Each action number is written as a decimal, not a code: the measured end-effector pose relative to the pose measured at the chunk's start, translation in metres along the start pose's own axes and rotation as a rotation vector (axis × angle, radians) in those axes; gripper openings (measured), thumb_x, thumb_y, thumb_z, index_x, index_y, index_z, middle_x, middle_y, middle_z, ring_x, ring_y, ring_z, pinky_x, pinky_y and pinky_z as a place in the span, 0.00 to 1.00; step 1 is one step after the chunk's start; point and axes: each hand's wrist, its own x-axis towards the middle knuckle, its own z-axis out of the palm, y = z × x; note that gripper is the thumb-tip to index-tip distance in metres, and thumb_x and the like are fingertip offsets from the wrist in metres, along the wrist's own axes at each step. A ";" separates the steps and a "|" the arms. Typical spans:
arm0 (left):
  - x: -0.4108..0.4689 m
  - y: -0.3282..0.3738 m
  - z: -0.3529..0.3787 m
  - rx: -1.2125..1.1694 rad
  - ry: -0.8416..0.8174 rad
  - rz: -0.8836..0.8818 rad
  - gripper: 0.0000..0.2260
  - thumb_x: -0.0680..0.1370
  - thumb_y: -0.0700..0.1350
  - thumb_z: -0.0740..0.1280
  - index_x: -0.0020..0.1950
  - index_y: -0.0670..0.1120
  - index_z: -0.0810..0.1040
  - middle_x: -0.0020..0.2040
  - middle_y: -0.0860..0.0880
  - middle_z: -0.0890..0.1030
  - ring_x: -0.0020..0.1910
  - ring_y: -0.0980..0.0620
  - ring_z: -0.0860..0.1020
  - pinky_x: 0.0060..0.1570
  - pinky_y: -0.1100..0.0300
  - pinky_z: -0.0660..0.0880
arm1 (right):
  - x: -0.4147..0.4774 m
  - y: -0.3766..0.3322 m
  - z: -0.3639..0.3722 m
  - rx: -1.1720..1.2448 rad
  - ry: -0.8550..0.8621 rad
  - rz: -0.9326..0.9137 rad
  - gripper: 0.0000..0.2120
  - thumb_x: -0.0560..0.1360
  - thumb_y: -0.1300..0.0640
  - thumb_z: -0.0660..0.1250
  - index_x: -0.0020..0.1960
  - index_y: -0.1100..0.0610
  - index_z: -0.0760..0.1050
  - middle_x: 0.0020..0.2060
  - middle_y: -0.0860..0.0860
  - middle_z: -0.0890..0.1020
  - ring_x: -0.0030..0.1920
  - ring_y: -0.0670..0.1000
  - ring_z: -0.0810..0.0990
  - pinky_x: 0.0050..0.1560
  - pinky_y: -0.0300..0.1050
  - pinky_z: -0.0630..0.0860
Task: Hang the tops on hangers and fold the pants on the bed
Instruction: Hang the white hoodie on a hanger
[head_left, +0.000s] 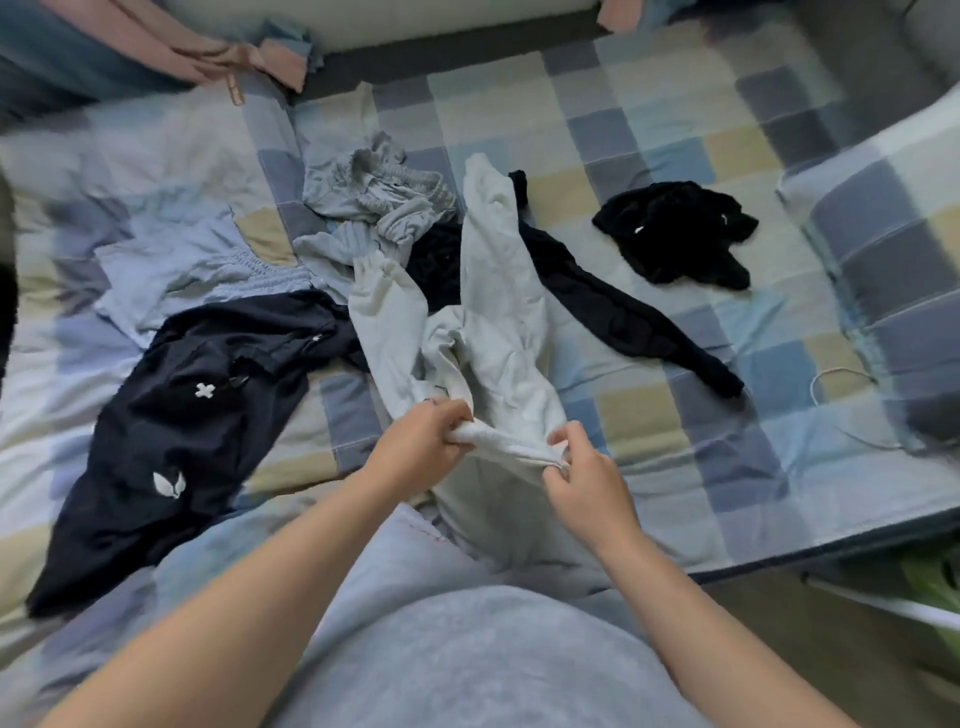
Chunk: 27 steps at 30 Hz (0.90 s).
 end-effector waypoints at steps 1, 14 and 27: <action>-0.011 0.019 0.004 -0.024 0.055 -0.013 0.05 0.76 0.43 0.71 0.46 0.46 0.75 0.46 0.50 0.74 0.45 0.48 0.74 0.40 0.55 0.68 | -0.009 0.006 -0.019 -0.018 -0.058 -0.010 0.16 0.76 0.58 0.63 0.63 0.50 0.69 0.41 0.53 0.77 0.48 0.60 0.77 0.45 0.54 0.74; -0.127 0.192 -0.071 -0.332 0.624 -0.085 0.05 0.72 0.42 0.63 0.38 0.45 0.77 0.38 0.55 0.75 0.39 0.51 0.74 0.38 0.55 0.69 | -0.114 -0.082 -0.205 -0.097 -0.311 -0.421 0.06 0.73 0.59 0.63 0.40 0.52 0.67 0.34 0.50 0.73 0.36 0.53 0.72 0.36 0.50 0.67; -0.190 0.227 -0.222 -0.723 0.836 0.279 0.18 0.77 0.28 0.58 0.32 0.47 0.61 0.27 0.58 0.64 0.28 0.57 0.63 0.27 0.64 0.62 | -0.159 -0.200 -0.222 0.337 -0.021 -0.782 0.19 0.73 0.59 0.73 0.36 0.64 0.65 0.28 0.47 0.65 0.30 0.46 0.63 0.32 0.48 0.62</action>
